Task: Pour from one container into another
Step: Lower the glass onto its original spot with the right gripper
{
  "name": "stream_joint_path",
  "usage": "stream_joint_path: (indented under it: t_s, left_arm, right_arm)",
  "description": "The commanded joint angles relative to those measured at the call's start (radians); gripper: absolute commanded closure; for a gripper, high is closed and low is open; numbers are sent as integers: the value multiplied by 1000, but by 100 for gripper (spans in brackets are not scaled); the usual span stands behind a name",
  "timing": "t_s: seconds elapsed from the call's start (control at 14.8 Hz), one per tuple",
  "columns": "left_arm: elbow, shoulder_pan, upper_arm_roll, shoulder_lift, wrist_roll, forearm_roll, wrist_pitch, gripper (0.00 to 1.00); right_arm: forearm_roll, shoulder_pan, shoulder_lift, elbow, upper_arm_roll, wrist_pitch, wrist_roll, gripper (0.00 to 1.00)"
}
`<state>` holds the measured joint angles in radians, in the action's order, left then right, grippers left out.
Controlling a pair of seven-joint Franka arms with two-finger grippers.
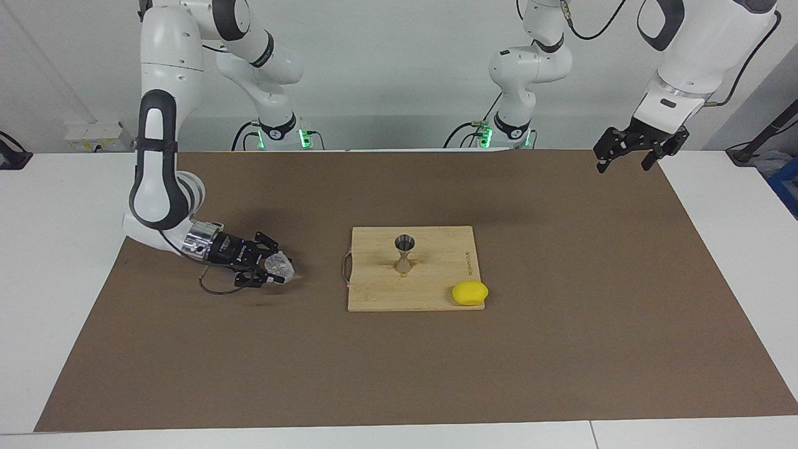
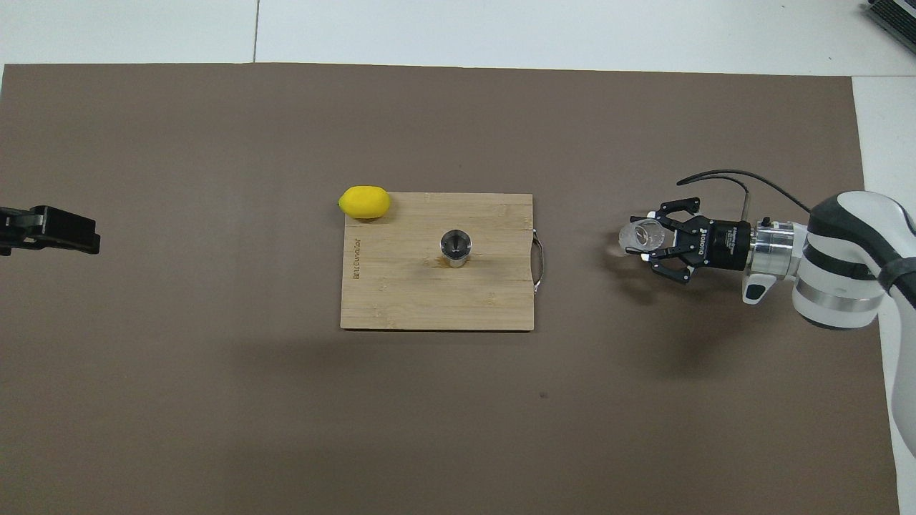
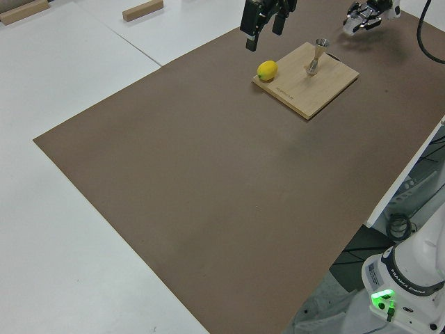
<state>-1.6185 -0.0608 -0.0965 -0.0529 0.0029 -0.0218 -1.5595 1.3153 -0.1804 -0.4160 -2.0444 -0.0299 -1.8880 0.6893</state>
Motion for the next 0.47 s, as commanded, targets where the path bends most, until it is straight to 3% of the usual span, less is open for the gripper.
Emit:
stream_joint_path:
  t_s: [0.0,0.4]
  left_arm:
    - [19,-7,-8,-1,-3,-1,21,0]
    - [12,-2,-6,-4,0,-1,16,0]
  right_arm:
    - [-34,-33,-1,-16,12,4,-54,100]
    - [-97,-42,-10,-16,10,-20,-93,100]
